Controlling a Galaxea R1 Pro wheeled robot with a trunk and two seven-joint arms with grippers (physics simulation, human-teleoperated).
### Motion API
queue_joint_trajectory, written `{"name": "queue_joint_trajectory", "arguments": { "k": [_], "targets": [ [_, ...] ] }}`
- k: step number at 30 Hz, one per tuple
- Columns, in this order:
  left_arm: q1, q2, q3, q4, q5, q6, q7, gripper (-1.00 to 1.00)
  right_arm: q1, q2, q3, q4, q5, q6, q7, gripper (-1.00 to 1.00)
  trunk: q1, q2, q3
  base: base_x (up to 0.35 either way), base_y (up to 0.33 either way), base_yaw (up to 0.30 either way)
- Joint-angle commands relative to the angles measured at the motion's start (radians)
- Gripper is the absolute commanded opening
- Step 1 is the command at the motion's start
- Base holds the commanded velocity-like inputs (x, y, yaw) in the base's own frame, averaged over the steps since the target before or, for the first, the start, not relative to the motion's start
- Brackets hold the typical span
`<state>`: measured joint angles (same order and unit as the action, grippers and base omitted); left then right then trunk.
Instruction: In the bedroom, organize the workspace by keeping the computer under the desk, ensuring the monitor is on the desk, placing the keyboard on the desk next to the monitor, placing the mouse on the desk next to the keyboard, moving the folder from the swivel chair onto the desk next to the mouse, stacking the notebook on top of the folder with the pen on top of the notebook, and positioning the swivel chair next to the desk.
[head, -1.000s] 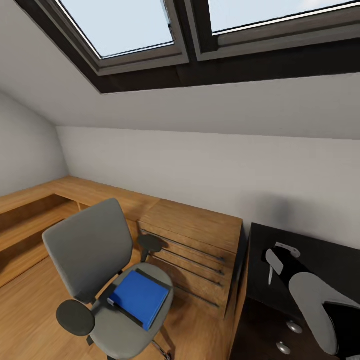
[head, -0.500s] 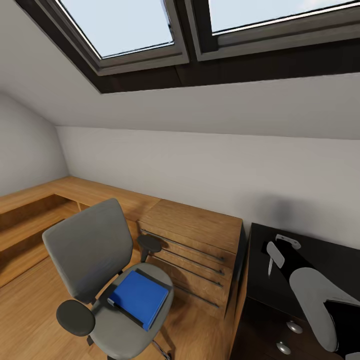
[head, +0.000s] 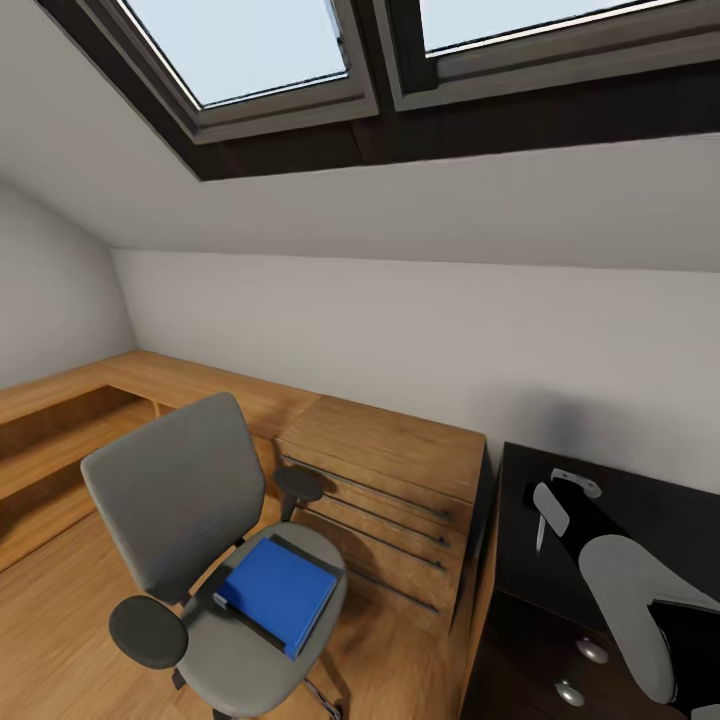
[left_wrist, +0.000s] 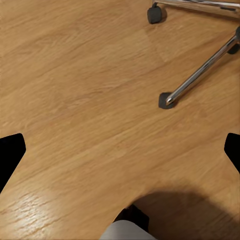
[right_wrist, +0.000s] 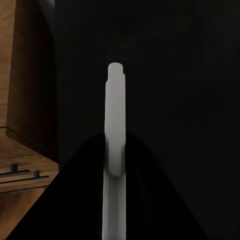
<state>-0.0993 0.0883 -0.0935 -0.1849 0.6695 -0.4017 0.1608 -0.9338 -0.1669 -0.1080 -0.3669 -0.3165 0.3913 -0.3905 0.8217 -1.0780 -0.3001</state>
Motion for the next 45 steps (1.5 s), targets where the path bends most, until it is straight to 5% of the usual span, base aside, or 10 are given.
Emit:
{"name": "queue_joint_trajectory", "arguments": {
  "k": [1, 5, 9, 13, 45],
  "targets": [
    [0.000, 0.001, -0.008, -0.001, 0.002, -0.004, 0.008, 1.00, 0.000, 0.000, -0.001, -0.002, -0.011, 0.012, -0.005, -1.00, 0.004, -0.008, -0.005, 0.000, 0.000, 0.000],
    [0.000, 0.001, -0.005, -0.001, 0.004, -0.026, 0.009, 1.00, 0.000, -0.003, -0.006, -0.003, -0.029, 0.064, -0.004, -1.00, 0.019, -0.036, -0.017, 0.000, 0.000, 0.000],
    [0.000, 0.001, 0.010, 0.000, 0.033, -0.137, 0.009, 1.00, 0.000, -0.015, -0.009, -0.004, -0.090, 0.112, -0.005, -1.00, 0.035, -0.064, -0.030, 0.000, 0.000, 0.000],
    [0.000, -0.001, 0.018, 0.001, 0.058, -0.206, 0.008, 1.00, 0.000, -0.023, -0.010, -0.004, -0.107, 0.124, -0.004, -1.00, 0.050, -0.092, -0.042, 0.000, 0.000, 0.000],
    [0.000, -0.001, 0.021, 0.001, 0.073, -0.227, 0.009, 1.00, -0.001, -0.035, -0.005, -0.004, -0.110, 0.118, -0.002, -1.00, 0.173, -0.316, -0.142, 0.000, 0.000, 0.000]
  ]
}}
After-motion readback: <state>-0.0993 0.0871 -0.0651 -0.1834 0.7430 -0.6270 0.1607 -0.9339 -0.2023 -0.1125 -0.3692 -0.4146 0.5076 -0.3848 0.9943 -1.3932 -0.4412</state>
